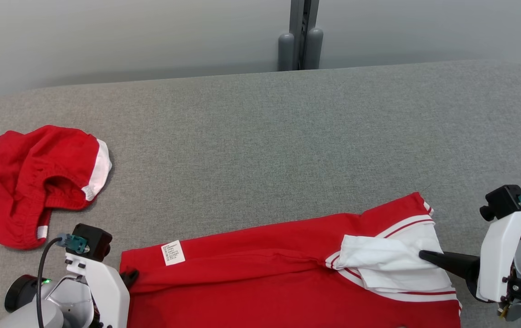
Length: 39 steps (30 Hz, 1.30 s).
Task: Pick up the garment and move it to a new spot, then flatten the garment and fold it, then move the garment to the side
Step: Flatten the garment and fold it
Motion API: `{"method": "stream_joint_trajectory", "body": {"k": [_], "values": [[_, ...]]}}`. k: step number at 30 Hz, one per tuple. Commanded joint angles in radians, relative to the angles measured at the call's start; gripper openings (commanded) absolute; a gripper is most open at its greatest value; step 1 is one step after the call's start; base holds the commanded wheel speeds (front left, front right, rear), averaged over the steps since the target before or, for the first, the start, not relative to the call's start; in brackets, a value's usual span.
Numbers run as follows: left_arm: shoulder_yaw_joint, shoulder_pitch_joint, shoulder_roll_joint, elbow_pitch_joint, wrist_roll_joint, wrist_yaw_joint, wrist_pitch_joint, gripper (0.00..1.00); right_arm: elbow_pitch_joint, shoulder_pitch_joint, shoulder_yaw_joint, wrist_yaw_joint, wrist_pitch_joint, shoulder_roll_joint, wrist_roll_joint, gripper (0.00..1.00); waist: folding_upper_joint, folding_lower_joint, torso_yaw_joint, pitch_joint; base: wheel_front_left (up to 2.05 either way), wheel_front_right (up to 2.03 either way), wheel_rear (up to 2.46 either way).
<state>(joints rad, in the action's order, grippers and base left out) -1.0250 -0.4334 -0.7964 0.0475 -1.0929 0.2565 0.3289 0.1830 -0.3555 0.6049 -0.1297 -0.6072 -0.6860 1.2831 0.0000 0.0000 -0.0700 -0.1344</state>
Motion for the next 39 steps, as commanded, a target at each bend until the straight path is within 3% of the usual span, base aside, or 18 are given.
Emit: {"method": "stream_joint_trajectory", "body": {"k": [1, 2, 3, 10, 16, 23, 33, 39], "values": [[0.0, 0.01, -0.003, -0.002, -0.005, 0.007, 0.003, 0.89, -0.003, 0.026, -0.02, -0.002, 0.001, 0.005, -0.012, 0.25, 0.0, 0.0, 0.001, 0.004, 0.0, 0.0, 0.0], [-0.002, 0.015, -0.003, -0.004, -0.006, 0.008, 0.004, 1.0, -0.006, 0.039, -0.032, -0.002, 0.006, 0.008, -0.014, 0.48, 0.0, 0.0, 0.002, 0.007, 0.0, 0.0, 0.0], [-0.003, 0.019, -0.004, -0.007, -0.007, 0.01, 0.004, 1.0, -0.013, 0.052, -0.04, -0.002, 0.007, 0.01, -0.018, 0.99, 0.0, 0.0, 0.002, 0.01, 0.0, 0.0, 0.0], [0.001, 0.055, -0.025, -0.032, -0.031, 0.028, 0.001, 1.0, -0.069, 0.154, -0.097, -0.002, 0.001, 0.007, -0.03, 1.0, 0.0, 0.0, -0.002, 0.034, 0.0, 0.0, 0.0], [0.021, 0.115, -0.056, -0.086, -0.058, 0.076, -0.033, 1.0, -0.139, 0.275, -0.172, -0.002, 0.003, 0.012, -0.042, 1.0, 0.0, 0.0, -0.01, 0.062, 0.0, 0.0, 0.0], [0.107, 0.179, -0.055, -0.152, -0.038, 0.169, -0.225, 1.0, -0.217, 0.383, -0.328, -0.002, 0.133, 0.082, -0.12, 1.0, 0.0, 0.0, -0.009, 0.078, 0.0, 0.0, 0.0], [0.189, 0.247, 0.028, -0.137, -0.013, 0.225, -0.475, 1.0, -0.164, 0.408, -0.483, -0.002, 0.389, 0.27, -0.345, 1.0, 0.0, 0.0, 0.008, 0.063, 0.0, 0.0, 0.0], [0.276, 0.29, 0.111, -0.072, 0.021, 0.216, -0.588, 1.0, -0.074, 0.382, -0.503, -0.002, 0.544, 0.34, -0.45, 1.0, 0.0, 0.0, 0.017, 0.061, 0.0, 0.0, 0.0]]}}
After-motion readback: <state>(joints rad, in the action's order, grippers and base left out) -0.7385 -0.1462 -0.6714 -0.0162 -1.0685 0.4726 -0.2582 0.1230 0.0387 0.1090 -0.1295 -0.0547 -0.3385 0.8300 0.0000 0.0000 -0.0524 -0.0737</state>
